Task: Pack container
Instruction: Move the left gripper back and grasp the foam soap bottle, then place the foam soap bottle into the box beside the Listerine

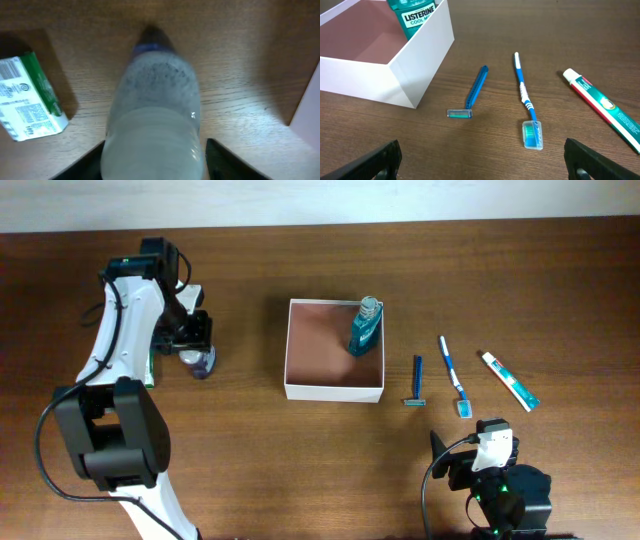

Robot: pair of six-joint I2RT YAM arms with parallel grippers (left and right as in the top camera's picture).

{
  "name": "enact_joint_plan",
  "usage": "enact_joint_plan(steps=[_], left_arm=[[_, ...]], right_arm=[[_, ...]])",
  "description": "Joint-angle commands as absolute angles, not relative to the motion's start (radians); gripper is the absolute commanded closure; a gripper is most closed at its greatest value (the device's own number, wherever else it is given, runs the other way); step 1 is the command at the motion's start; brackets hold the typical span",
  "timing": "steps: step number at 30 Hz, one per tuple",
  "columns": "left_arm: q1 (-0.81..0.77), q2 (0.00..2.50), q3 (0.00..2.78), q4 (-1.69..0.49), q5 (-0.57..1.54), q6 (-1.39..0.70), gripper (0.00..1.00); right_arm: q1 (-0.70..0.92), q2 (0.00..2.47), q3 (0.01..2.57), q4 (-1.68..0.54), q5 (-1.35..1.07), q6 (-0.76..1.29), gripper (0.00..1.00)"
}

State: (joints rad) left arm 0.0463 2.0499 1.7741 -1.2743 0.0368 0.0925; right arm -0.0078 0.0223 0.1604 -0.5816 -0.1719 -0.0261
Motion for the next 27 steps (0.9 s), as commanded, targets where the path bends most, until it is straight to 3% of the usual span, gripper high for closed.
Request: enact_joint_plan(steps=[1, 9, 17, 22, 27], left_arm=[[0.047, 2.043, 1.768, -1.265, 0.063, 0.107, 0.54], [0.047, 2.040, 1.773, -1.282, 0.056, 0.107, 0.78], [0.030, 1.969, 1.992, -1.430, 0.069, 0.063, 0.82], [-0.075, 1.872, 2.219, -1.517, 0.098, 0.004, 0.86], [-0.237, 1.823, 2.235, -1.470, 0.105, -0.092, 0.87]], right_arm=[[-0.014, 0.015, 0.154, -0.582, -0.181, -0.017, 0.01], [-0.014, 0.015, 0.154, -0.582, -0.181, -0.017, 0.01], [-0.014, 0.015, 0.154, -0.582, -0.181, -0.017, 0.01], [-0.014, 0.015, 0.154, -0.582, -0.181, -0.017, 0.01], [-0.014, 0.015, 0.154, -0.582, -0.181, -0.017, 0.01]])
